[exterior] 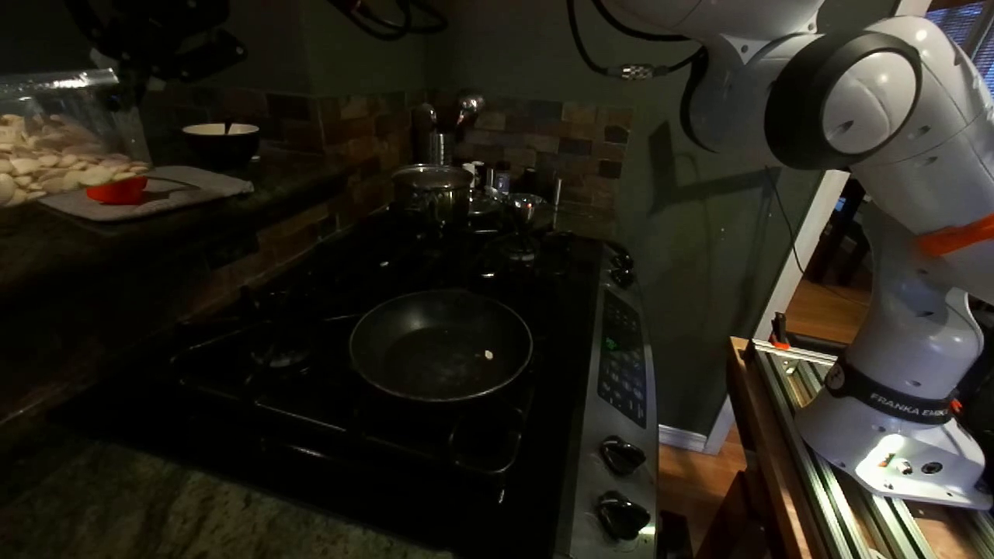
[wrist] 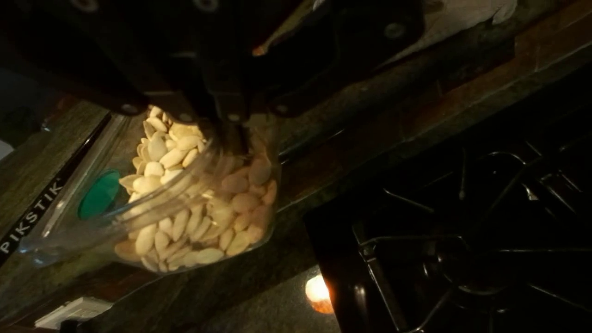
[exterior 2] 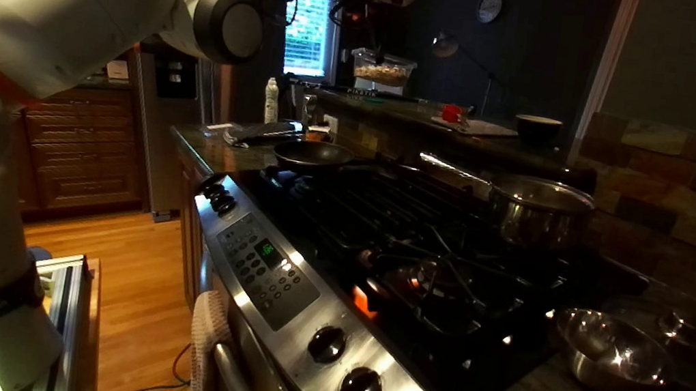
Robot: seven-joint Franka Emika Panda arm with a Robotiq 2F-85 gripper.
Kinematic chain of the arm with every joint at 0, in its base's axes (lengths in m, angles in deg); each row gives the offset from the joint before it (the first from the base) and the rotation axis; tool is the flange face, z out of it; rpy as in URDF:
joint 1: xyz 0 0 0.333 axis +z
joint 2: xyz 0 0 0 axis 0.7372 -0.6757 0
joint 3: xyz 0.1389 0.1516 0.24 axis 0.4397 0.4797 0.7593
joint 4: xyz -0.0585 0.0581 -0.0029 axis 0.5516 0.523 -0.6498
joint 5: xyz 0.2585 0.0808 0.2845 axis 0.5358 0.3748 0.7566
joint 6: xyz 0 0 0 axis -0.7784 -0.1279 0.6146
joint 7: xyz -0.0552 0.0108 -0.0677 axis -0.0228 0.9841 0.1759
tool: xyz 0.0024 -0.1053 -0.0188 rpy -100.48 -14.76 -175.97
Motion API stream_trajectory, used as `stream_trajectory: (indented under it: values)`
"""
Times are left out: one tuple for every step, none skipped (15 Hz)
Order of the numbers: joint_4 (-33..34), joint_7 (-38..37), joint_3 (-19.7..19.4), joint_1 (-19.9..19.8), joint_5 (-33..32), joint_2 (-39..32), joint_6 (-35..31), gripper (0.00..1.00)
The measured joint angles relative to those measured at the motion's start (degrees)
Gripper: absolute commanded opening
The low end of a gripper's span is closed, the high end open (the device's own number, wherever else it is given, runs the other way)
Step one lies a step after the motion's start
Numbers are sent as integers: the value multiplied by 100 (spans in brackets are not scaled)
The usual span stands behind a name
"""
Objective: Put the clear container on the counter.
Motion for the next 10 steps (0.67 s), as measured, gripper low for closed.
stream_trajectory:
  values:
    - [-10, -56, -71, -12, -25, -12, -64, 1]
    - [-23, -173, -161, -39, -51, -26, -151, 1]
    - [-40, -330, -261, -84, -81, -42, -265, 1]
    - [-60, -505, -361, -153, -112, -55, -370, 1]
    - [-75, -683, -449, -238, -136, -66, -450, 1]
    - [-83, -851, -528, -334, -161, -71, -497, 1]
    - [-85, -1006, -594, -433, -180, -70, -502, 1]
    - [-84, -1147, -647, -527, -205, -70, -502, 1]
    - [-84, -1298, -705, -613, -241, -70, -502, 1]
    - [-84, -1475, -768, -689, -276, -70, -504, 1]
